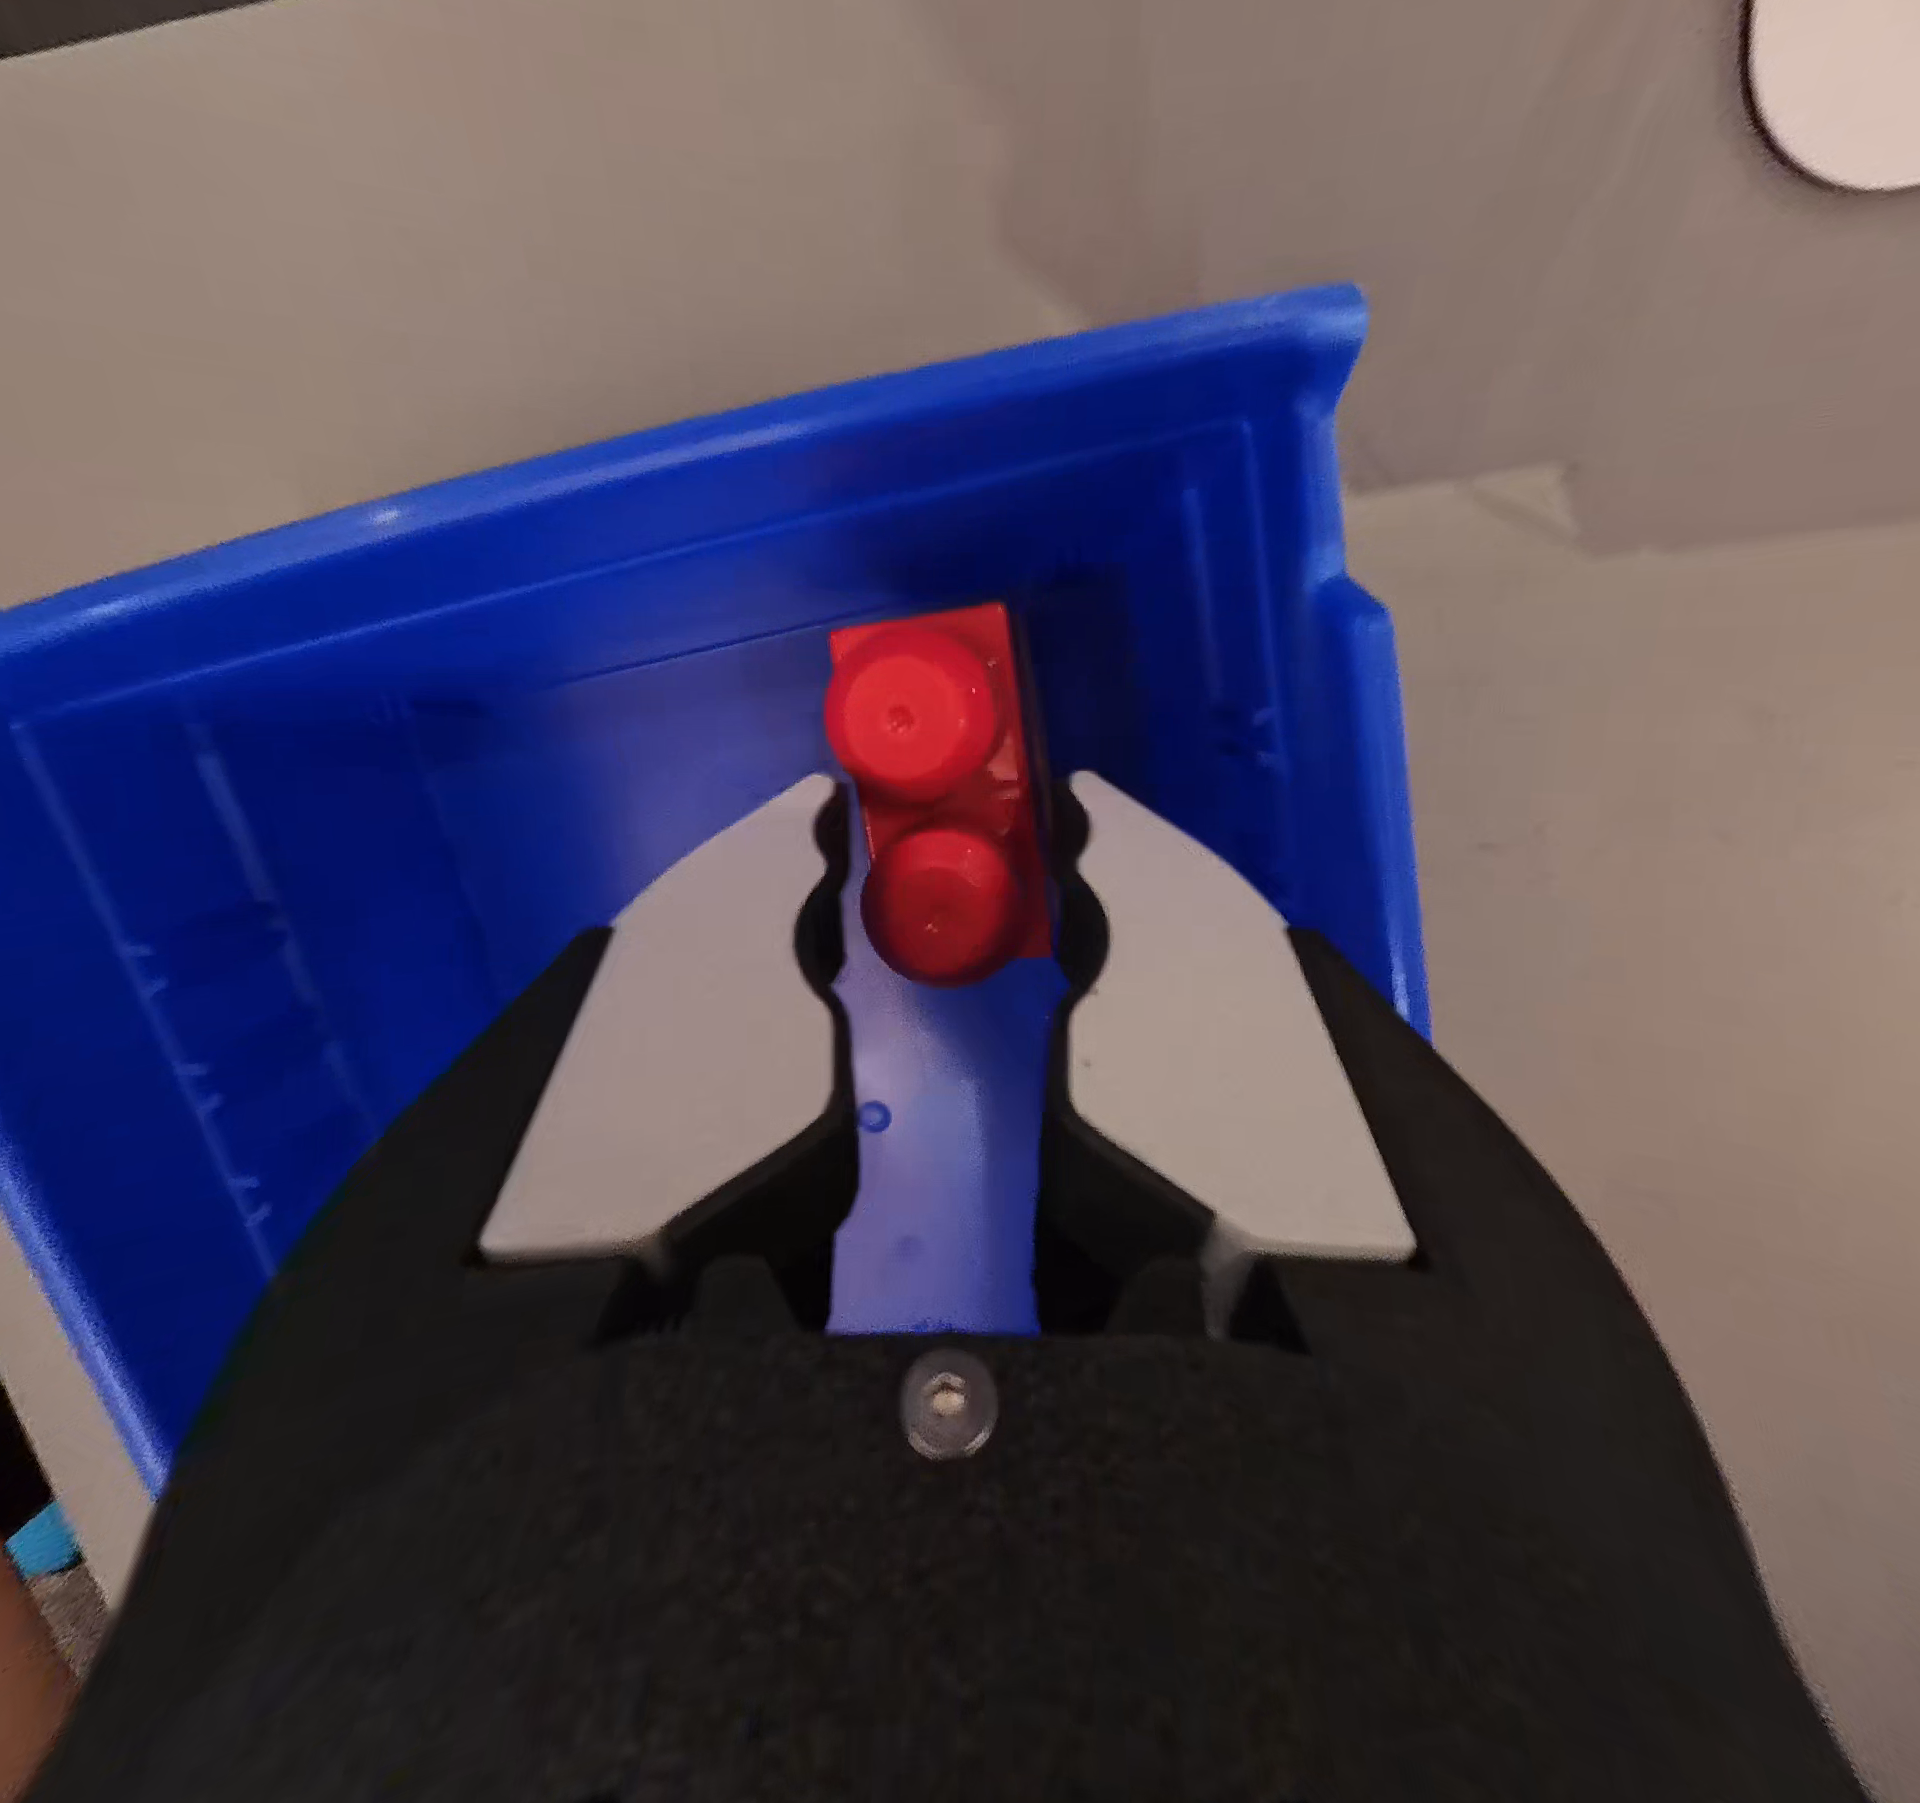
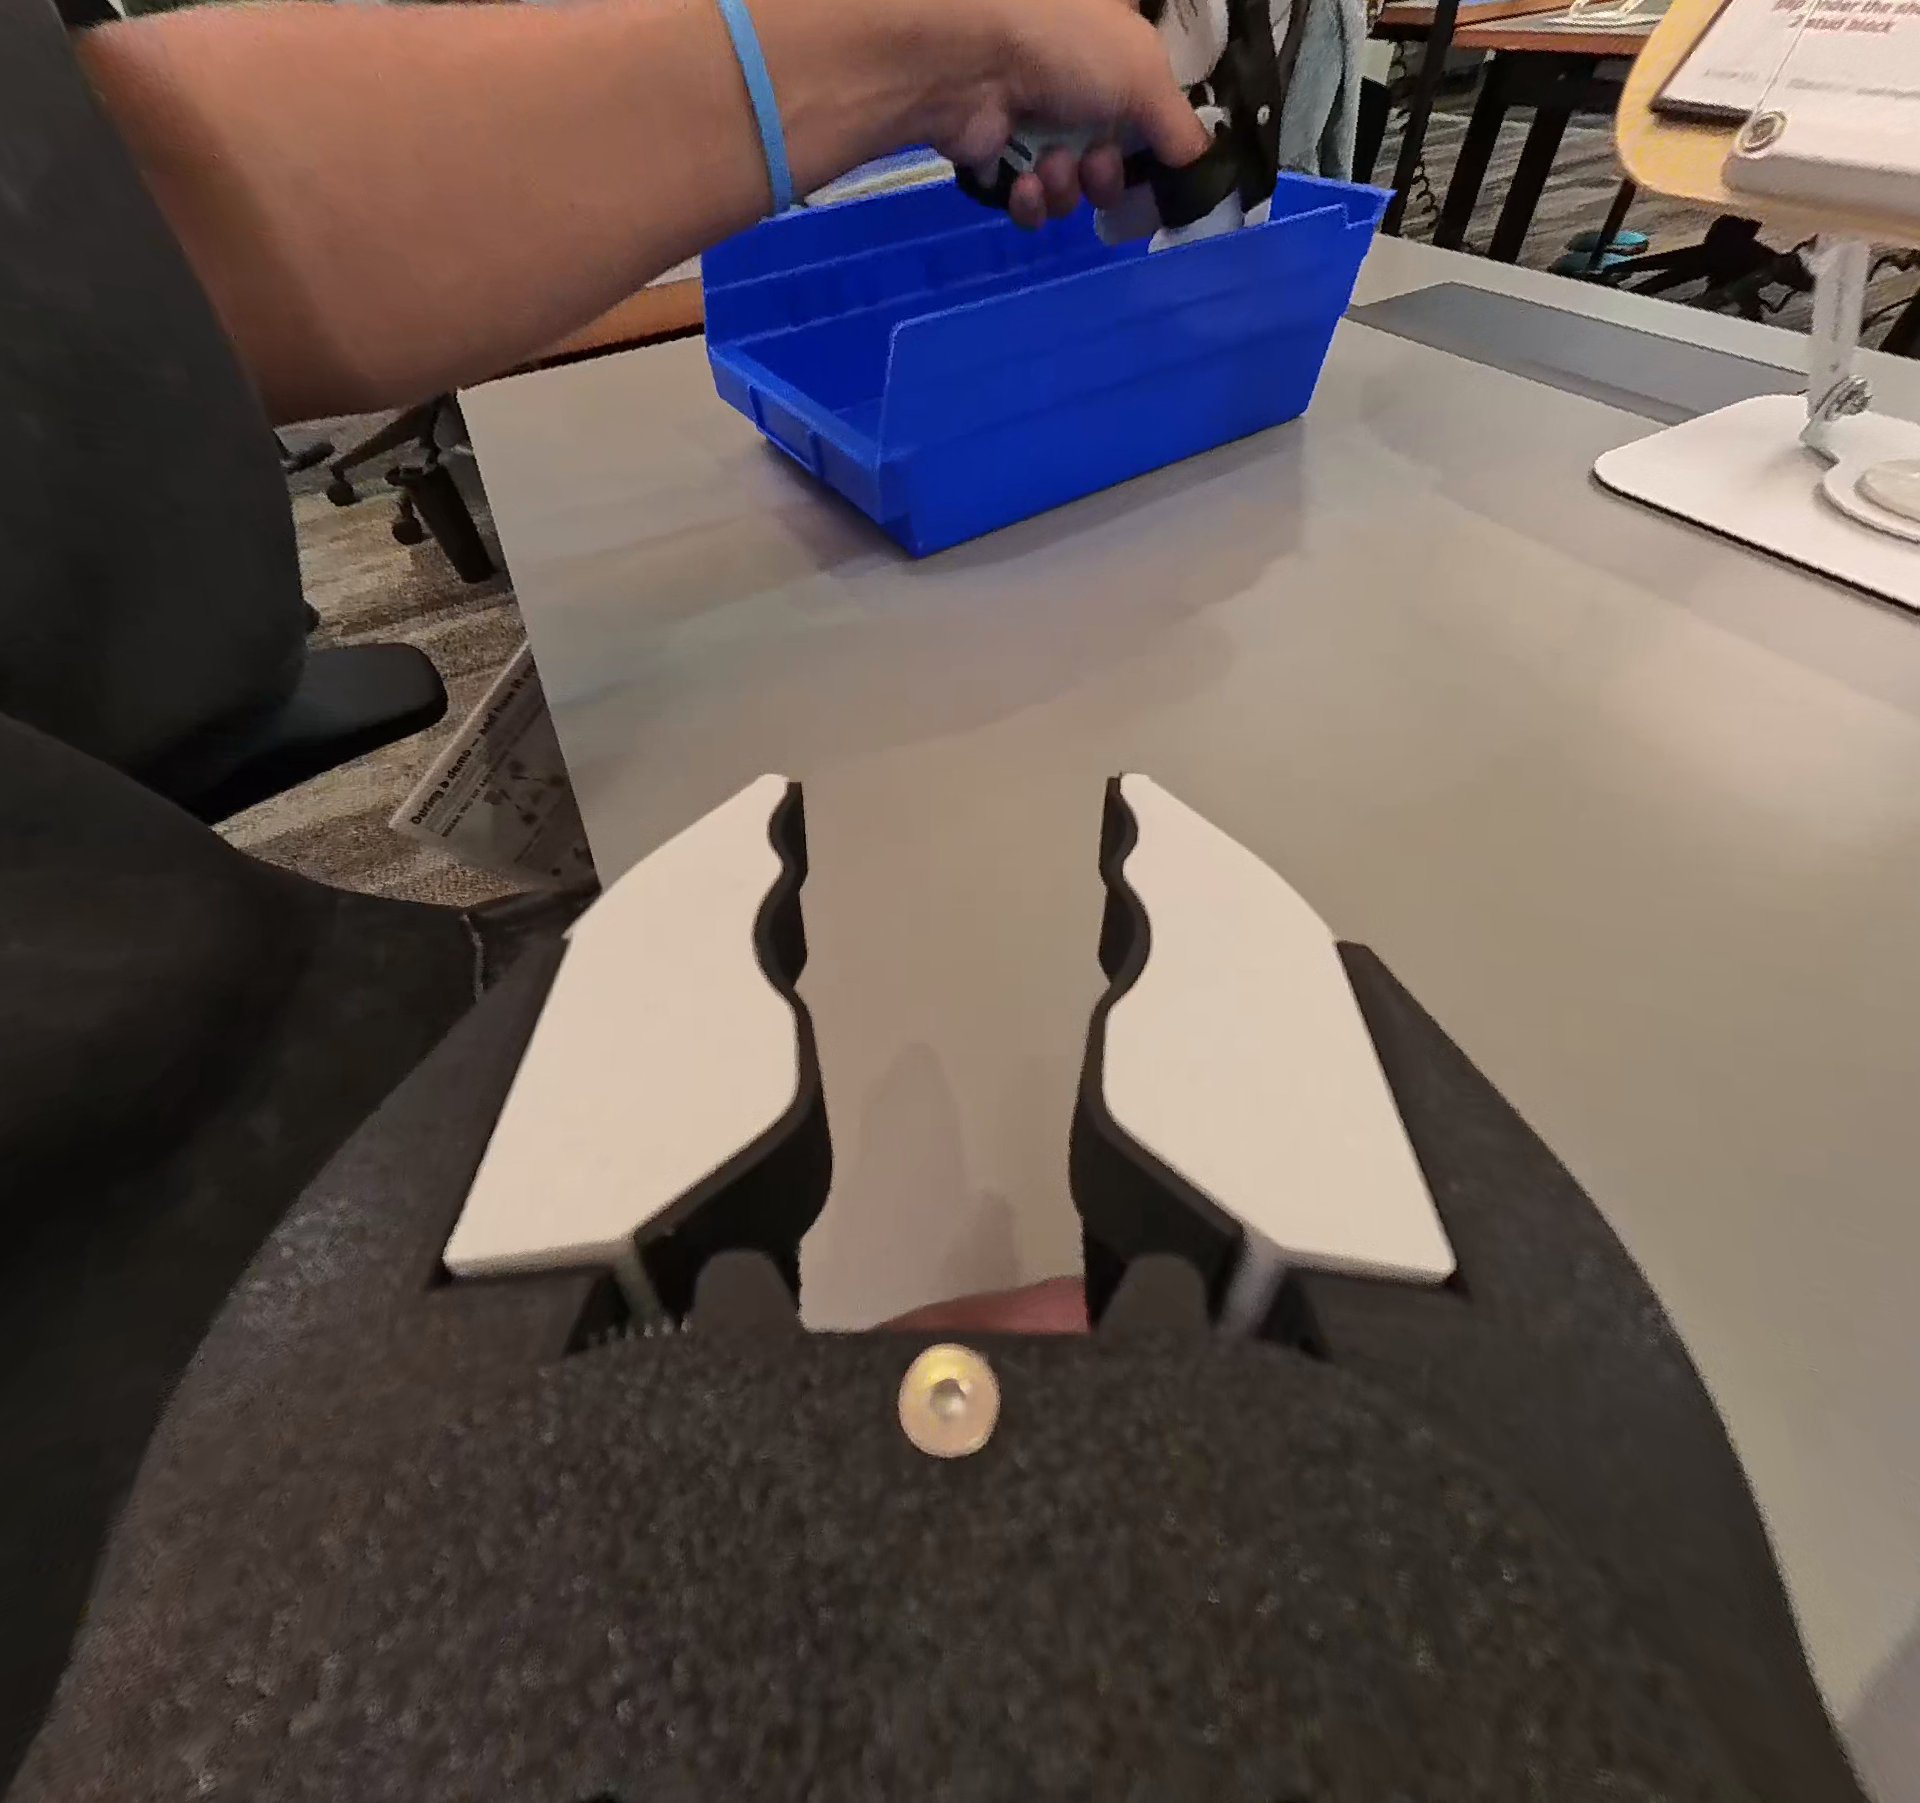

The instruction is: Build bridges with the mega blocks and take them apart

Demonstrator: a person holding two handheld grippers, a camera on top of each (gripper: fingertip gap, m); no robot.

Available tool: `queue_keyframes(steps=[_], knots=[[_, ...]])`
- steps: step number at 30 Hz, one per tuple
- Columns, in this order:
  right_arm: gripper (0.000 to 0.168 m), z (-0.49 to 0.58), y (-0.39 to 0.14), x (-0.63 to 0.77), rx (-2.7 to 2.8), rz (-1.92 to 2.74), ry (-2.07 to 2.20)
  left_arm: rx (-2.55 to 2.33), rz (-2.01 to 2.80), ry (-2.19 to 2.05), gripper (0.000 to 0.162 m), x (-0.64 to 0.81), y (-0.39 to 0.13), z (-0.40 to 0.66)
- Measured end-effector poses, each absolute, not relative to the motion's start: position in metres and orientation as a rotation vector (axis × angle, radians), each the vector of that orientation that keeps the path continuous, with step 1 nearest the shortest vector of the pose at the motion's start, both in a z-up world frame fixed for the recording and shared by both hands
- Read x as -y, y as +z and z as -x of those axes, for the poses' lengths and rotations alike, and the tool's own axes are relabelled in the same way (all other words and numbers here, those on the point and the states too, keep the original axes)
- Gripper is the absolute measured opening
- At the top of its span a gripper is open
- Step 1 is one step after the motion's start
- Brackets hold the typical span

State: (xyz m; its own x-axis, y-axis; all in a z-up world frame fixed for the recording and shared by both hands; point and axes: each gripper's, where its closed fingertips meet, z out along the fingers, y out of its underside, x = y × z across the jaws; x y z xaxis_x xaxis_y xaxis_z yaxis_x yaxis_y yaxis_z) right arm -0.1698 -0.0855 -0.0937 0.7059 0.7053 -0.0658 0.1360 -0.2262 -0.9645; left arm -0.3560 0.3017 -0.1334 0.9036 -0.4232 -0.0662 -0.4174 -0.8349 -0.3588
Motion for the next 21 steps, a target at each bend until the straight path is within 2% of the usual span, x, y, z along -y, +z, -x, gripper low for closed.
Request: queue_keyframes(steps=[1, 5, 8, 11, 16, 19, 21], knots=[[0.054, 0.171, -0.095, 0.085, 0.679, 1.751, 0.606, -0.62, 2.706, -0.01, 0.045, -0.301, -0.134, 0.358], [0.054, 0.174, -0.098, 0.085, 0.692, 1.757, 0.615, -0.62, 2.715, 0.008, 0.048, -0.3, -0.143, 0.361], [0.054, 0.175, -0.1, 0.084, 0.697, 1.765, 0.619, -0.607, 2.744, -0.044, 0.036, -0.3, -0.153, 0.36], [0.054, 0.173, -0.101, 0.083, 0.695, 1.771, 0.61, -0.593, 2.715, -0.144, 0.036, -0.301, -0.144, 0.358], [0.052, 0.156, -0.103, 0.075, 0.654, 1.774, 0.562, -0.628, 2.424, -0.413, 0.035, -0.281, -0.069, 0.354], [0.052, 0.144, -0.106, 0.067, 0.592, 1.792, 0.6, -0.739, 2.175, -0.816, 0.035, -0.225, -0.017, 0.324], [0.052, 0.138, -0.11, 0.061, 0.543, 1.806, 0.659, -0.864, 2.059, -1.084, 0.035, -0.174, -0.001, 0.301]])
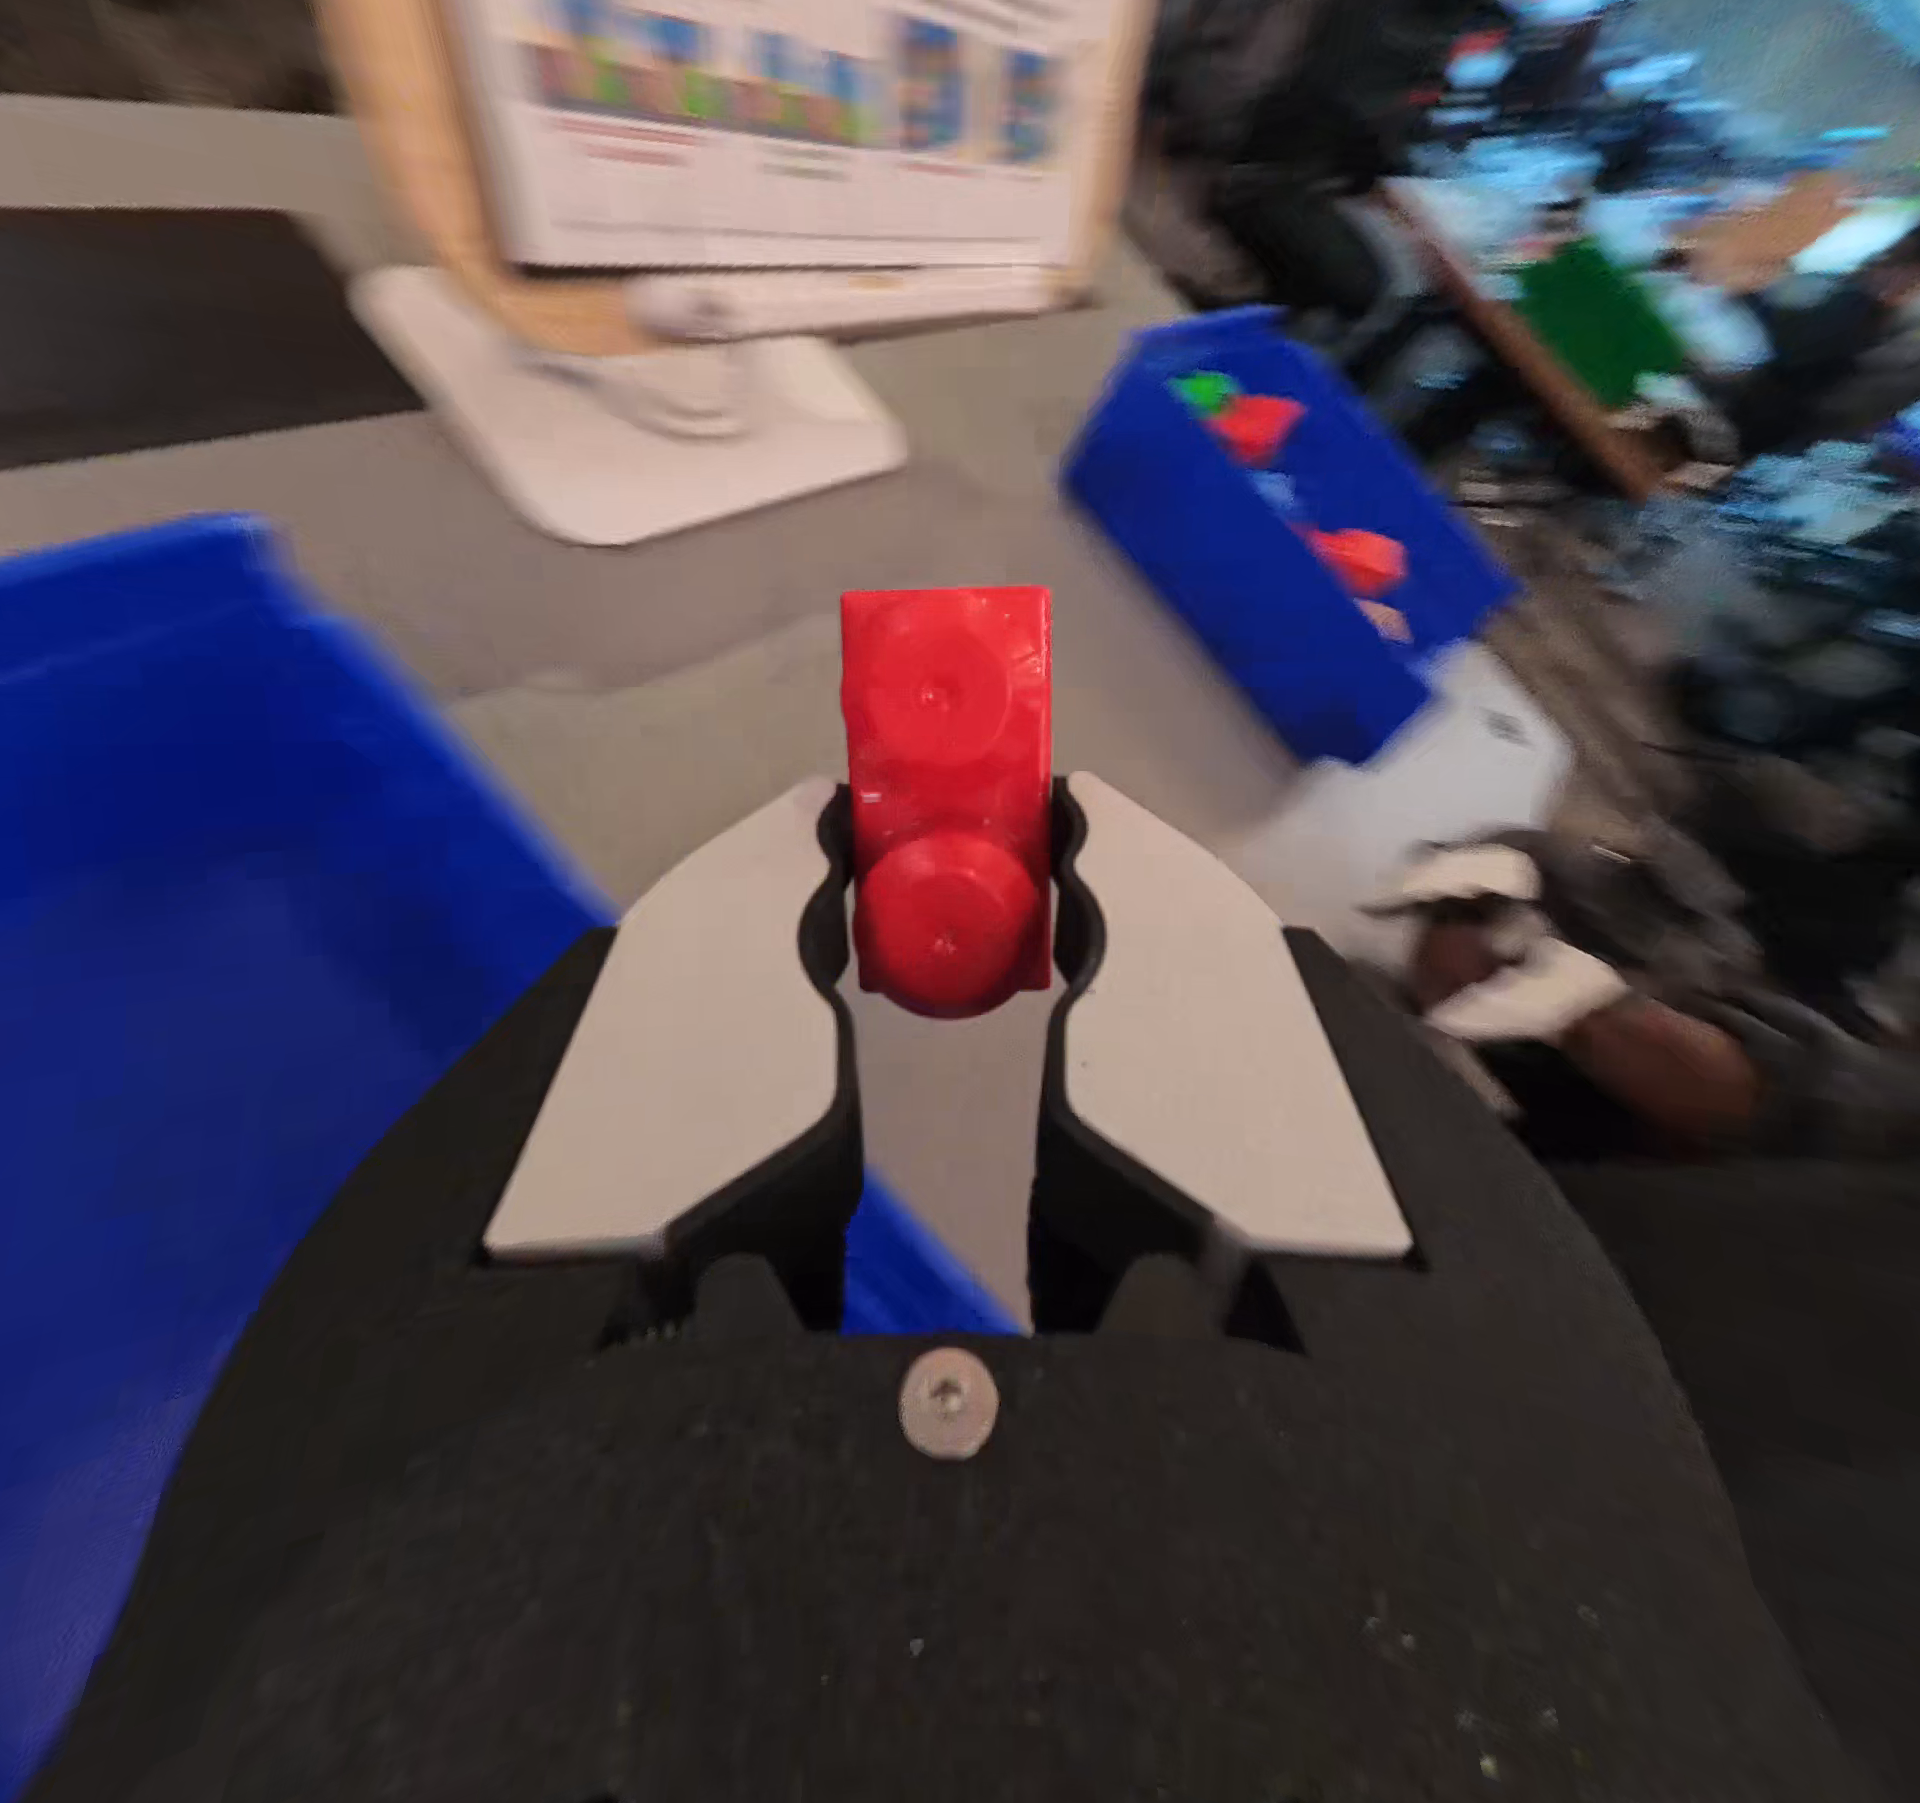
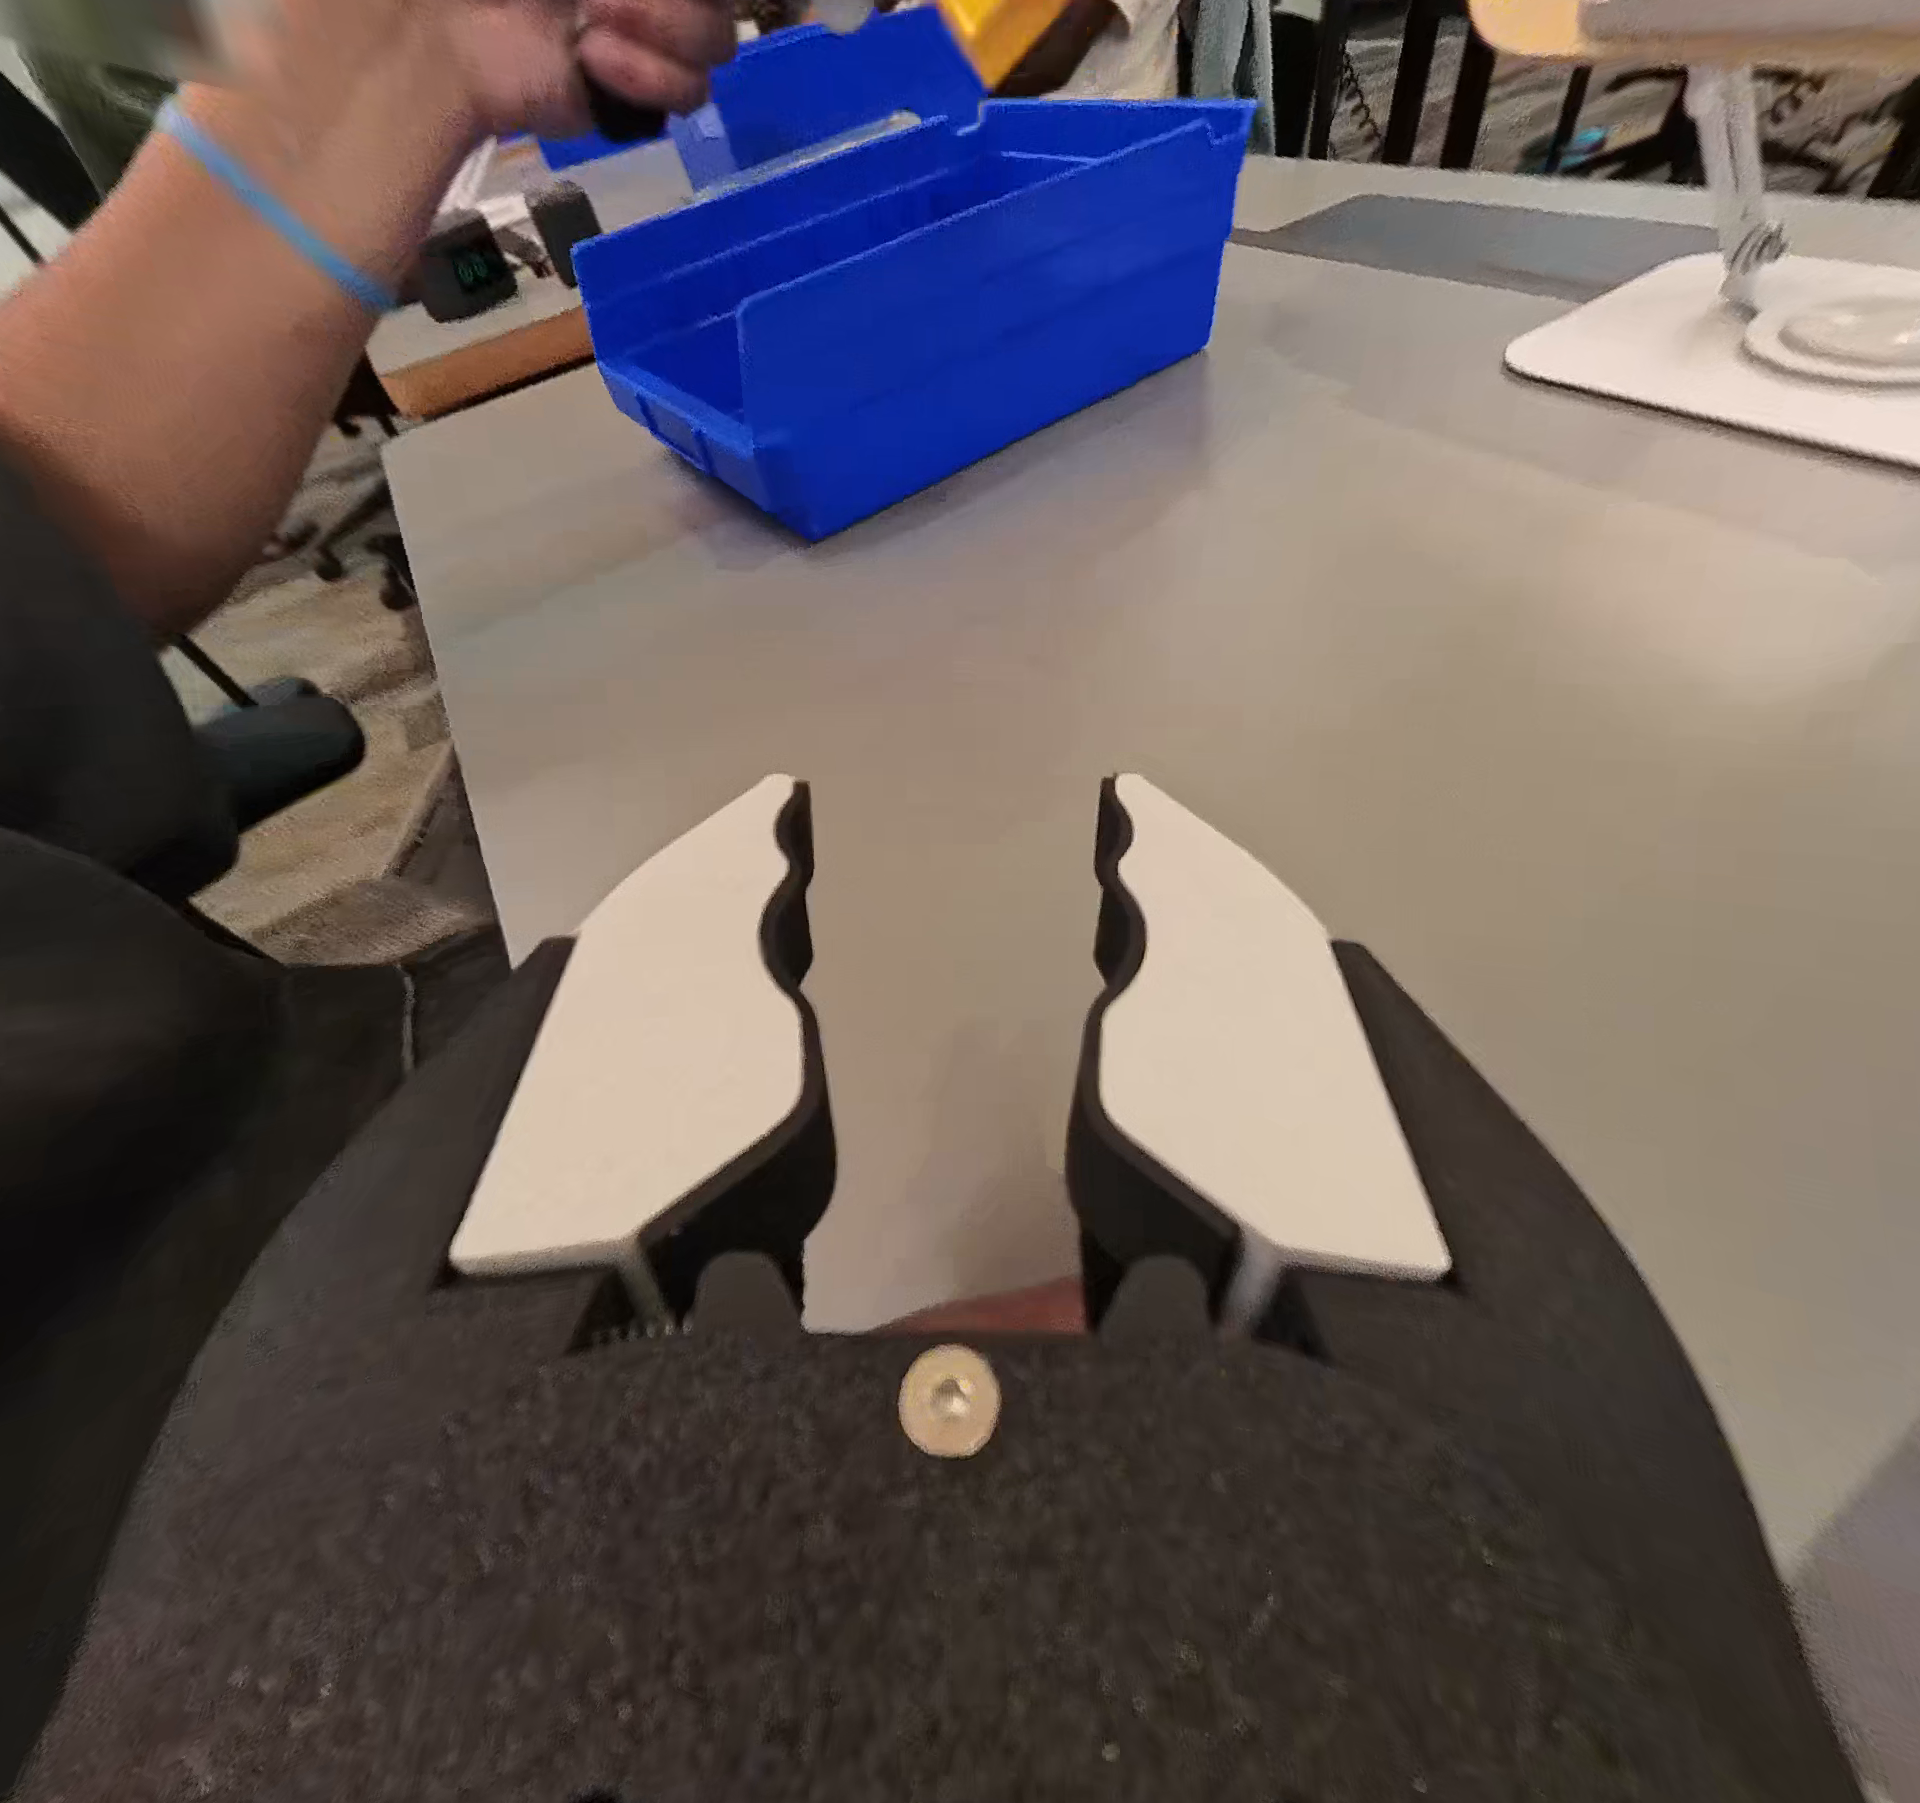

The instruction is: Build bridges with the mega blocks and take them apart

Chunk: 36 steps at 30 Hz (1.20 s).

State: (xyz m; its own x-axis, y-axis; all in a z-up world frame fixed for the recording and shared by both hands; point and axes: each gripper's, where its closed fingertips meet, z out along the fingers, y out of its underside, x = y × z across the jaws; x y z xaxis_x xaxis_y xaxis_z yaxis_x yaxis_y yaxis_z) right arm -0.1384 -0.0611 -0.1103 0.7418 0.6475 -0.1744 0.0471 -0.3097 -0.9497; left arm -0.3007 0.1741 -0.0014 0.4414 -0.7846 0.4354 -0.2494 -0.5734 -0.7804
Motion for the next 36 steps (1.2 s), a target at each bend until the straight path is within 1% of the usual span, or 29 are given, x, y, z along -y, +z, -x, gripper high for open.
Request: queue_keyframes(steps=[3, 5, 6, 9, 11, 12, 14, 15, 17, 19, 20, 36], knots=[[0.053, 0.136, -0.118, 0.049, 0.462, 1.849, 0.742, -0.988, 1.905, -1.361, 0.035, -0.115, 0.003, 0.267], [0.058, 0.136, -0.113, 0.037, 0.418, 1.826, 0.717, -0.987, 1.823, -1.522, 0.035, -0.088, 0.003, 0.243], [0.058, 0.139, -0.107, 0.033, 0.423, 1.8, 0.716, -1.003, 1.772, -1.604, 0.035, -0.073, 0.003, 0.232], [0.06, 0.164, -0.065, 0.034, 0.437, 1.649, 1.004, -1.079, 1.611, -1.747, 0.035, -0.034, -0.003, 0.204], [0.06, 0.164, -0.032, 0.028, 0.321, 1.527, 1.233, -1.071, 1.552, -1.781, 0.035, -0.022, -0.011, 0.191], [0.06, 0.162, -0.022, 0.023, 0.27, 1.493, 1.308, -1.051, 1.52, -1.801, 0.035, -0.02, -0.011, 0.187], [0.06, 0.162, -0.02, 0.009, 0.206, 1.499, 1.334, -1.036, 1.481, -1.864, 0.035, -0.013, -0.012, 0.181], [0.063, 0.163, -0.022, 0.003, 0.195, 1.51, 1.313, -1.036, 1.483, -1.873, 0.035, -0.012, -0.015, 0.178], [0.062, 0.166, -0.02, -0.007, 0.156, 1.475, 1.316, -1.046, 1.493, -1.851, 0.035, -0.011, -0.019, 0.173], [0.052, 0.166, -0.015, -0.012, 0.087, 1.406, 1.403, -1.021, 1.484, -1.855, 0.035, -0.011, -0.019, 0.171], [0.037, 0.163, -0.015, -0.015, 0.048, 1.382, 1.422, -0.999, 1.472, -1.866, 0.035, -0.012, -0.017, 0.172], [0.035, 0.177, -0.016, 0.009, 0.217, 1.309, 1.453, -0.929, 1.375, -1.8, 0.035, -0.003, 0.005, 0.184]])
